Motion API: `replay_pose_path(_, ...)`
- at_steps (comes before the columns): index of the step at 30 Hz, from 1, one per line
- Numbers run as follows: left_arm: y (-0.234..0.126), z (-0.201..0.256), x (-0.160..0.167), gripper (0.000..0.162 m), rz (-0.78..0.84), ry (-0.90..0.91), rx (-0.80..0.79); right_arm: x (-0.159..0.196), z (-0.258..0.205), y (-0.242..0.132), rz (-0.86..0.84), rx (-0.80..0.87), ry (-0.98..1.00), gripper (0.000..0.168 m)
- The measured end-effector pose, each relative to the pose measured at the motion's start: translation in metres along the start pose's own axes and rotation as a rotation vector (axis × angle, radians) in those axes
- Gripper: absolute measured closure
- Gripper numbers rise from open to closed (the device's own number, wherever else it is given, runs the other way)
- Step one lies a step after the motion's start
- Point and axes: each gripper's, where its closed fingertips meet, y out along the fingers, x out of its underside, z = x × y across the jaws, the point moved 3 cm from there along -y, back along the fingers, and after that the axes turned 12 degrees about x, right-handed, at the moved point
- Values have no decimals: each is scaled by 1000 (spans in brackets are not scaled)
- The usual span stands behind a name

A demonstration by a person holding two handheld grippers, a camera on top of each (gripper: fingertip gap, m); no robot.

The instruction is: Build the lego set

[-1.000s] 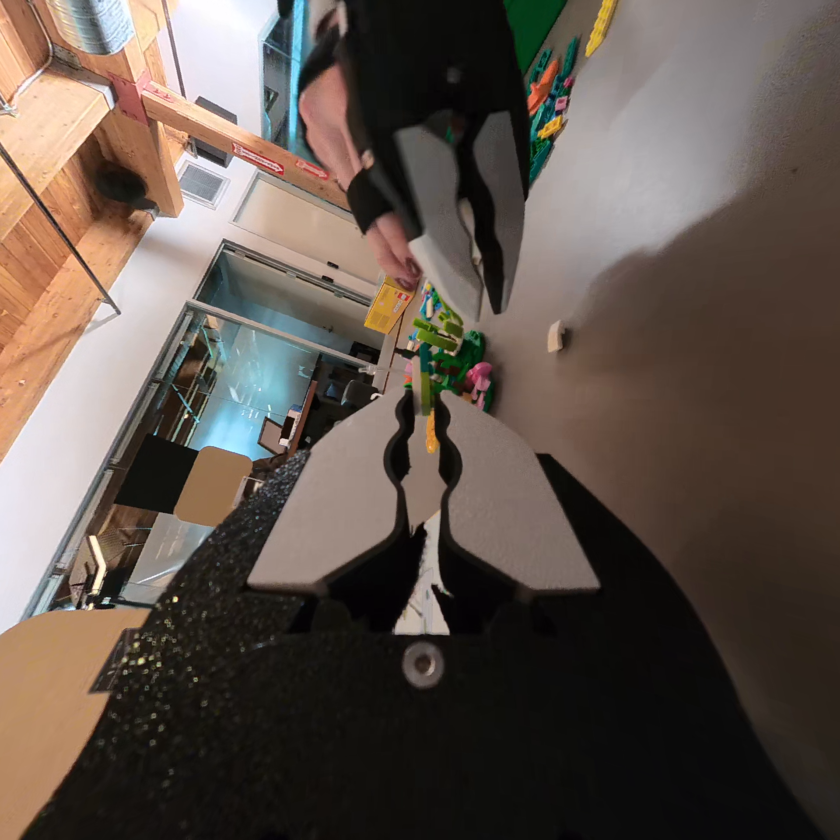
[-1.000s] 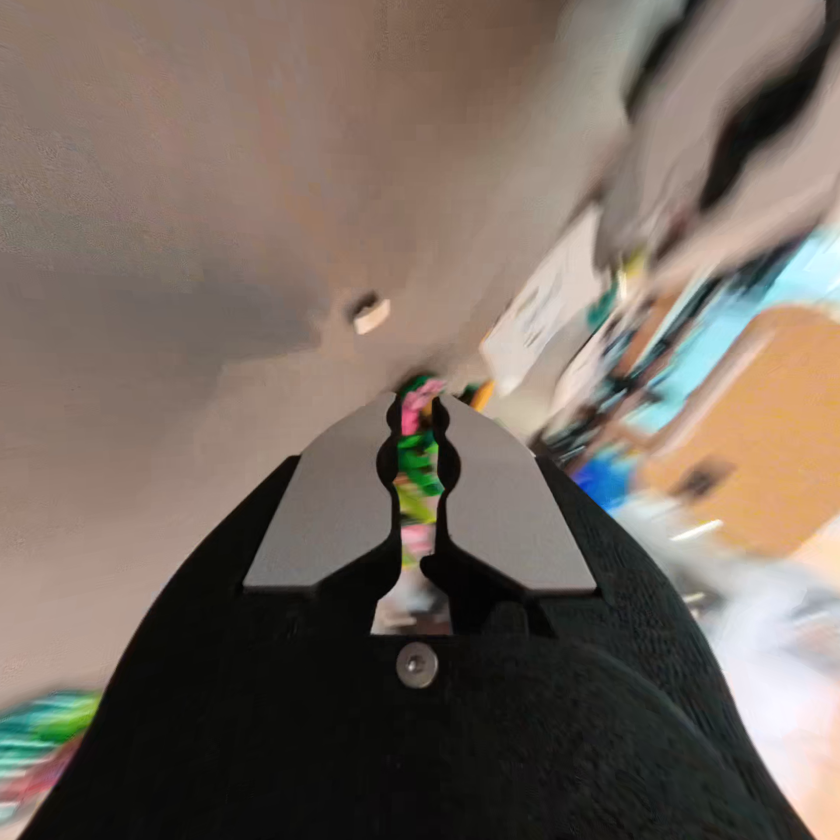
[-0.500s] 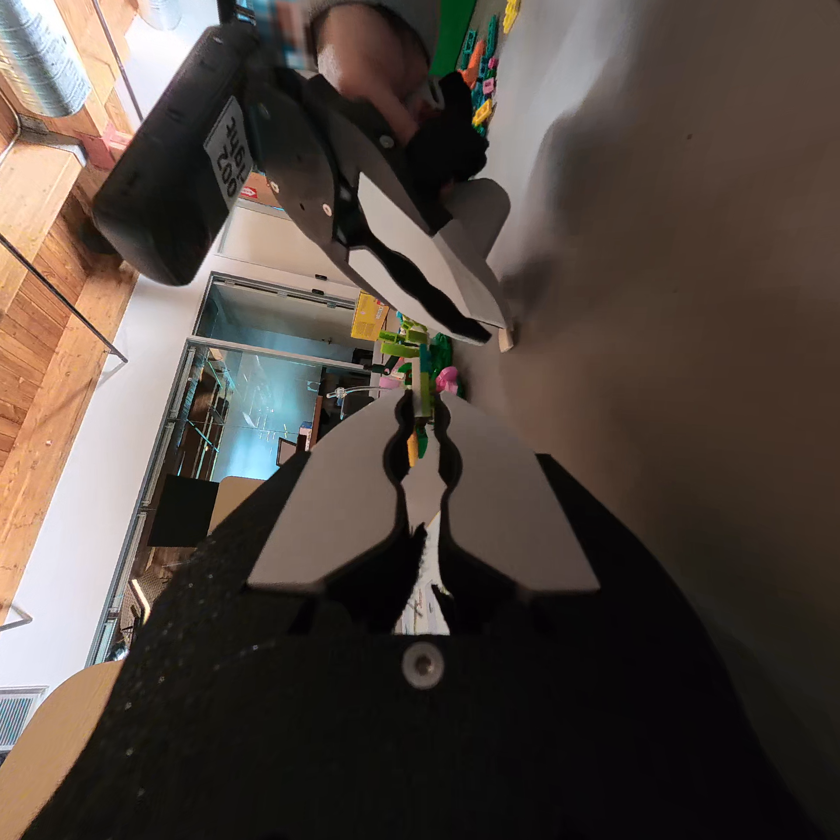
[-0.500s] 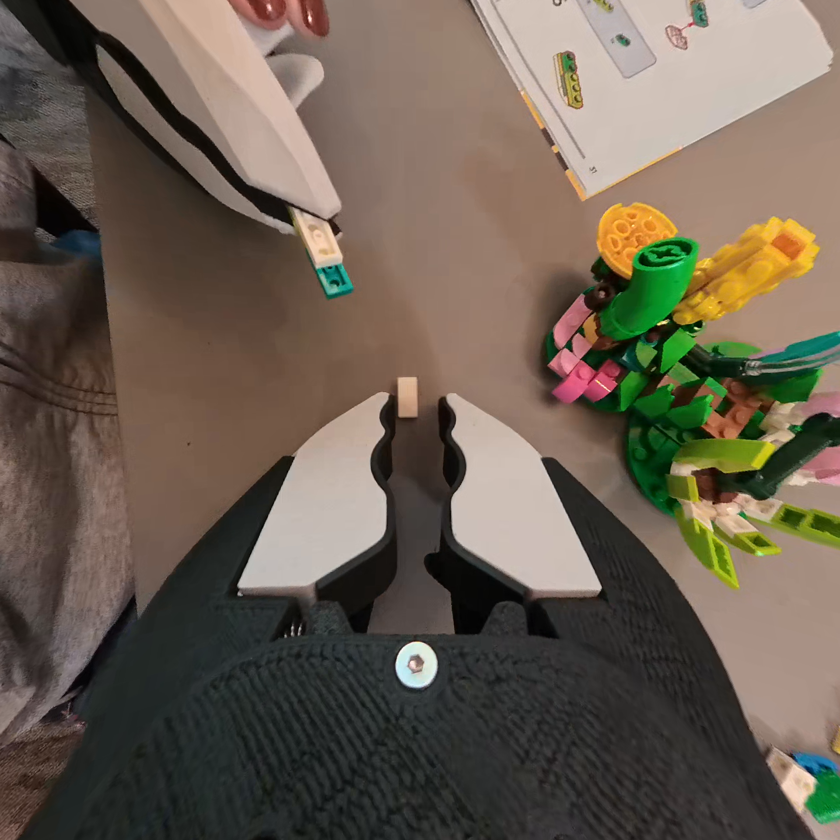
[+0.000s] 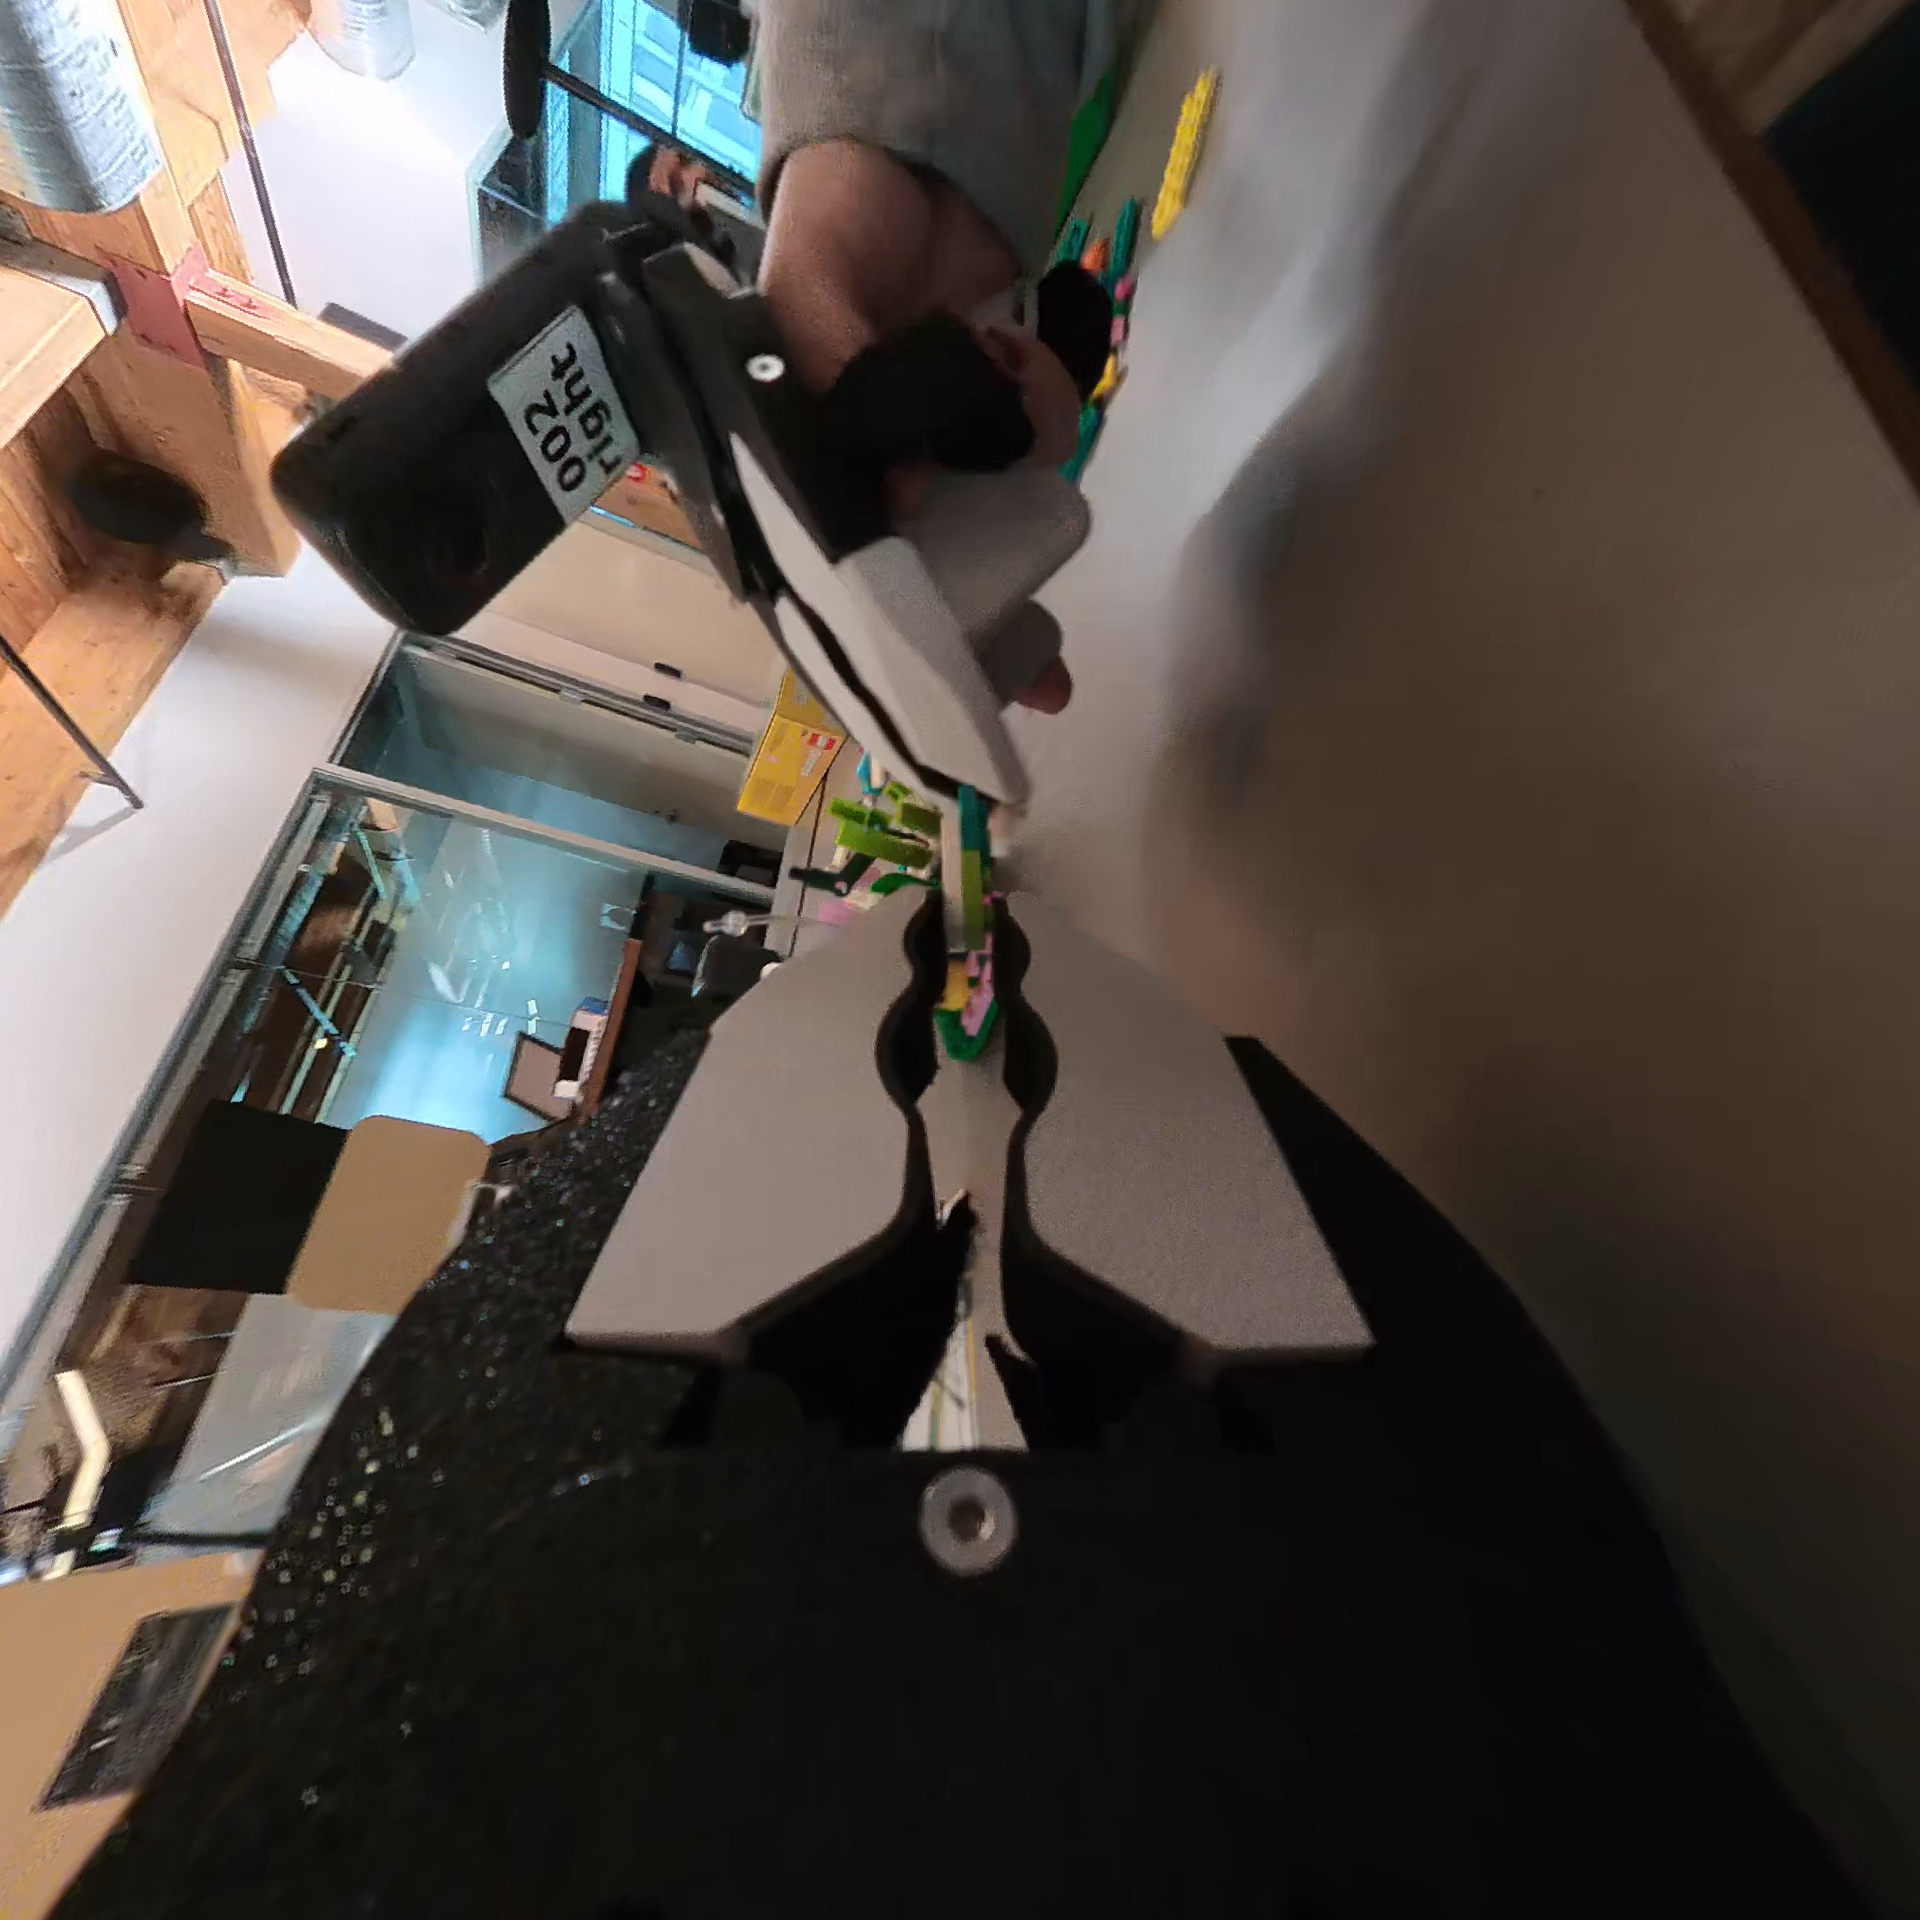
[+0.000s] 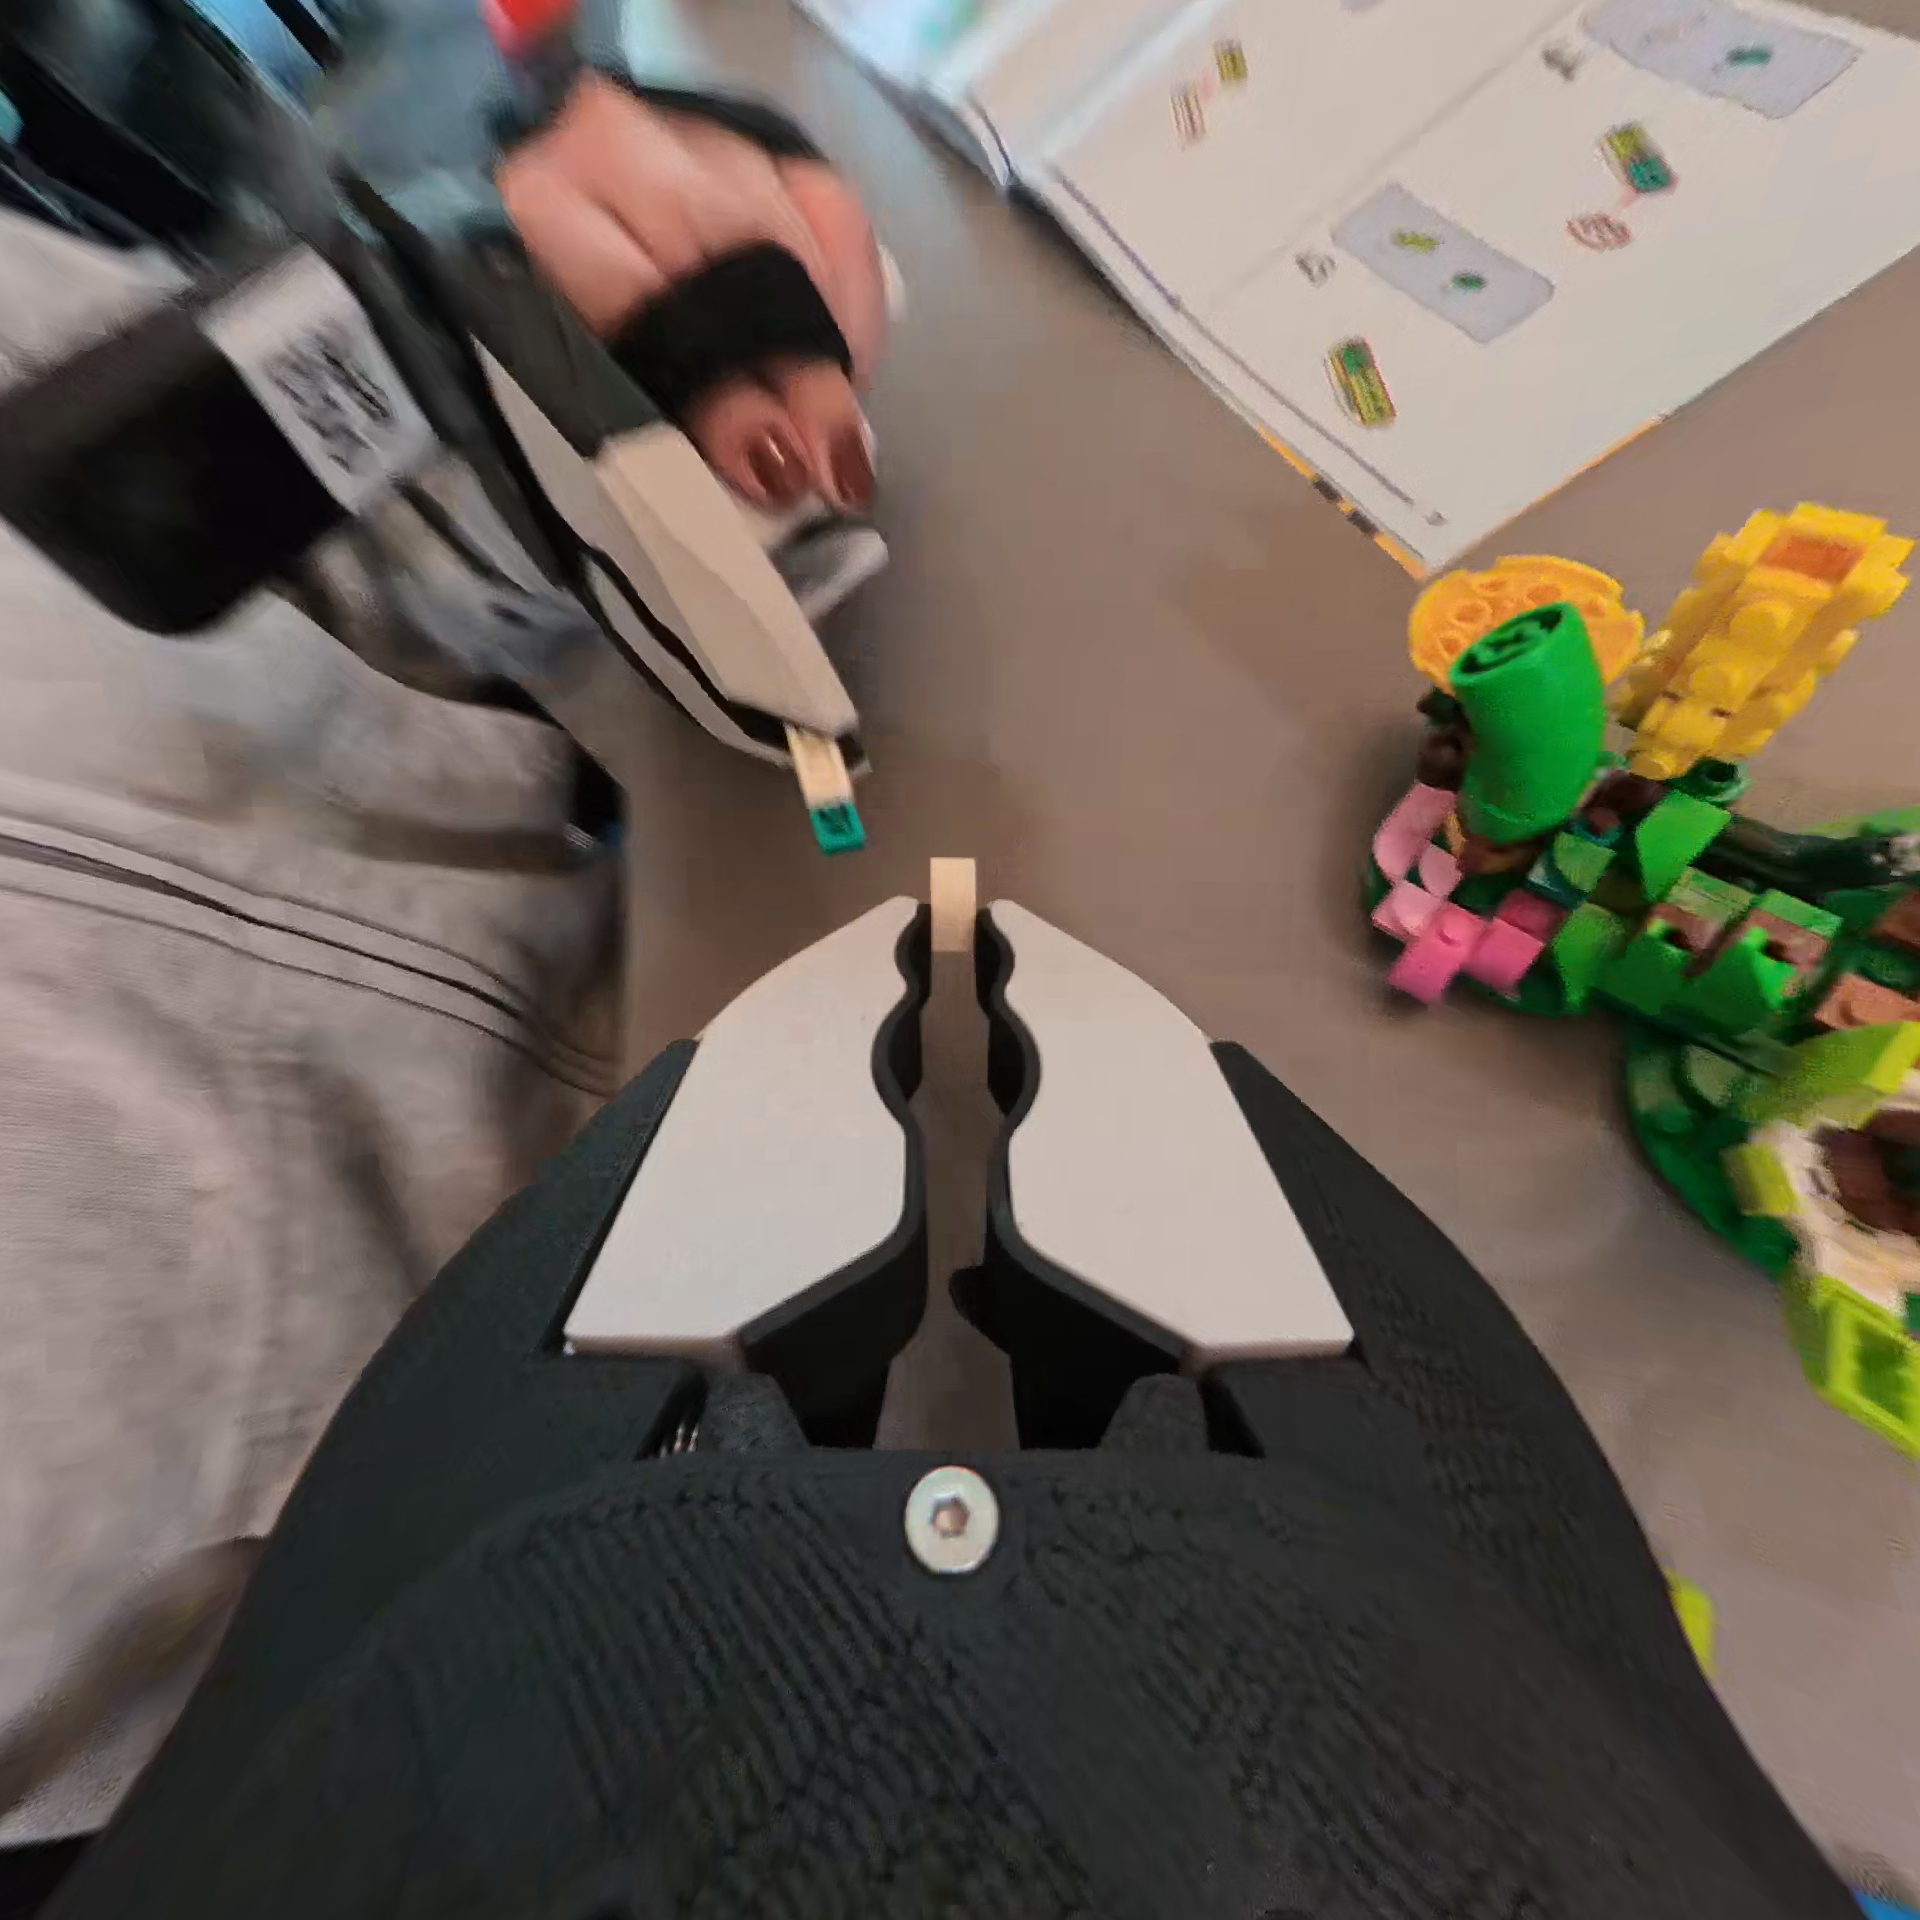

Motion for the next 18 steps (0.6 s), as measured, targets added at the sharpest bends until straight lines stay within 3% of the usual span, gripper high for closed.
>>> replay_pose_path(1,-1,0,-2,154,22,-19,7,-6,-3,-4,30,-53,46,162)
replay_pose_path(4,-2,0,-5,154,62,-47,30,-16,-12,-14,66,-147,70,162)
replay_pose_path(10,0,3,-10,154,48,11,26,-17,-24,-15,-5,-131,-85,162)
replay_pose_path(18,0,3,-12,154,58,23,21,-14,-29,-13,-79,-142,-135,162)
